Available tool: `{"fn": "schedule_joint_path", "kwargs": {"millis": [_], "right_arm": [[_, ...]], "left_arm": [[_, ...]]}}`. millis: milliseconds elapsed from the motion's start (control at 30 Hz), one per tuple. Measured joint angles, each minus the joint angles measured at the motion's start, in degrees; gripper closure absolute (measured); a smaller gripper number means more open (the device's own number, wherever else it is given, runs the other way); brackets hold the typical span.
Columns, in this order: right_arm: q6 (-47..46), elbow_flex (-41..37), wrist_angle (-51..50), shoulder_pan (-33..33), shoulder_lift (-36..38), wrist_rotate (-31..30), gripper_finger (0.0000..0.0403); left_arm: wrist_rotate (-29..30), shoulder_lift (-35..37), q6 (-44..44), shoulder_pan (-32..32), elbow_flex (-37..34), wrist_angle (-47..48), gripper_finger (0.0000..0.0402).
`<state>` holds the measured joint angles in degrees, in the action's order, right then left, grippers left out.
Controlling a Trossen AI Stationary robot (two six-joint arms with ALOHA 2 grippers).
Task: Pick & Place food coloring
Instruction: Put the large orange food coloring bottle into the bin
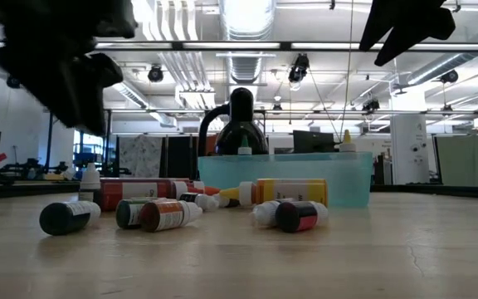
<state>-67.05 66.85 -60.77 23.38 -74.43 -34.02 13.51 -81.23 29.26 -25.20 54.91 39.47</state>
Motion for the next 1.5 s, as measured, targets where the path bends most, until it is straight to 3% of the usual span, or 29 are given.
{"fn": "schedule_joint_path", "kwargs": {"millis": [233, 333, 467, 700, 1267, 1500], "right_arm": [[0.00, 0.00, 0.24, 0.00, -1.47, -0.04, 0.0174], [-0.30, 0.00, 0.34, 0.00, -2.35, 0.00, 0.0174], [-0.49, 0.00, 1.56, 0.00, -3.23, 0.68, 0.0174], [-1.79, -0.02, 2.77, 0.00, -4.89, 0.94, 0.0174], [-3.02, -0.02, 2.84, -0.02, -6.81, 1.01, 0.0174], [-3.01, -0.11, 2.84, -0.02, -6.81, 0.98, 0.0174]], "left_arm": [[1.89, 0.02, 2.18, 9.85, 1.21, 0.18, 0.0211], [1.52, -0.19, -4.50, 15.04, 1.07, -0.30, 0.0211], [-3.65, -1.43, -16.74, 18.77, 1.01, -3.01, 0.0211], [-5.46, -5.85, -21.75, 19.60, -0.83, -3.28, 0.0211], [-5.13, -14.26, -21.97, 22.22, -1.48, -9.55, 0.0214], [-5.28, -15.26, -23.00, 22.20, -1.48, -10.92, 0.0270]]}}
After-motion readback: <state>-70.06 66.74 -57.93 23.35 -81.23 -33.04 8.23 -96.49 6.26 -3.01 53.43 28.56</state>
